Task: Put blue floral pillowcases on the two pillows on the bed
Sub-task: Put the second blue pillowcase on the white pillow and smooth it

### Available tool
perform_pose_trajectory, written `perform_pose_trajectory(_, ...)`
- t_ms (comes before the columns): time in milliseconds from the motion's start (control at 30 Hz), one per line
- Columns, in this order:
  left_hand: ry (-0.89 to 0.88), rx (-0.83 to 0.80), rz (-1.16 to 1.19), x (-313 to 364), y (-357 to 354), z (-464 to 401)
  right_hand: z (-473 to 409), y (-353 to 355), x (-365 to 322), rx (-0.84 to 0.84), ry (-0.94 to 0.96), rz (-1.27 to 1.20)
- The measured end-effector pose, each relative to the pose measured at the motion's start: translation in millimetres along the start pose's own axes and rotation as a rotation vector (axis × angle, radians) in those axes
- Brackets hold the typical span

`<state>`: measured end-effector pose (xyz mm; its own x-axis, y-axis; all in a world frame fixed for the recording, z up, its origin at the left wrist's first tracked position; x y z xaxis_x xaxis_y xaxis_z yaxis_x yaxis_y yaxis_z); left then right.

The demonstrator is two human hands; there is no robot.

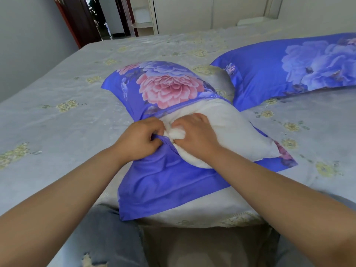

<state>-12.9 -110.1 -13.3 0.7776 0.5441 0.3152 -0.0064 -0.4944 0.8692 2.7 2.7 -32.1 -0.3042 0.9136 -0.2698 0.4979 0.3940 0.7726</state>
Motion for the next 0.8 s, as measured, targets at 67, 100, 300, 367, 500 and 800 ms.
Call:
perform_pose_trajectory(67,0.115,-0.092,0.026,-10.2,-6.3,4.1,10.5,18.1,-6.9,0.222,0.024,0.123)
perform_pose_trajectory(100,0.172,-0.163,0.034,-15.6,-12.7,7.6,15.9,21.2,-14.4,0.280,0.047,0.213)
perform_pose_trajectory(300,0.169,-0.468,-0.161,-16.2,-32.4,18.9,54.7,24.5,-45.6,0.315,-0.001,0.197)
perform_pose_trajectory(367,0.177,-0.544,-0.180,-16.7,-32.0,14.9,77.9,31.5,-56.9,0.328,-0.020,0.070)
perform_pose_trajectory(500,0.125,-0.564,-0.217,-6.0,-25.0,-0.3,116.1,14.3,-28.4,0.107,-0.393,-0.232)
perform_pose_trajectory(800,0.079,-0.396,-0.069,-8.5,-16.8,12.9,157.8,21.4,34.4,0.486,-0.802,-0.945)
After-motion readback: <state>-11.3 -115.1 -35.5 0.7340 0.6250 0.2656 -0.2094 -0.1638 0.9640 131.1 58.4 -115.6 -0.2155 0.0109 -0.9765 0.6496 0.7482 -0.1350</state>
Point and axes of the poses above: each hand's wrist, its own z-axis away from the middle knuckle, its own y-axis out of the back of the hand, x = y × z, the point moved 10 cm from there along -z, towards the middle knuckle, and after that the axes turned 1 degree about x, right-handed, at the moved point
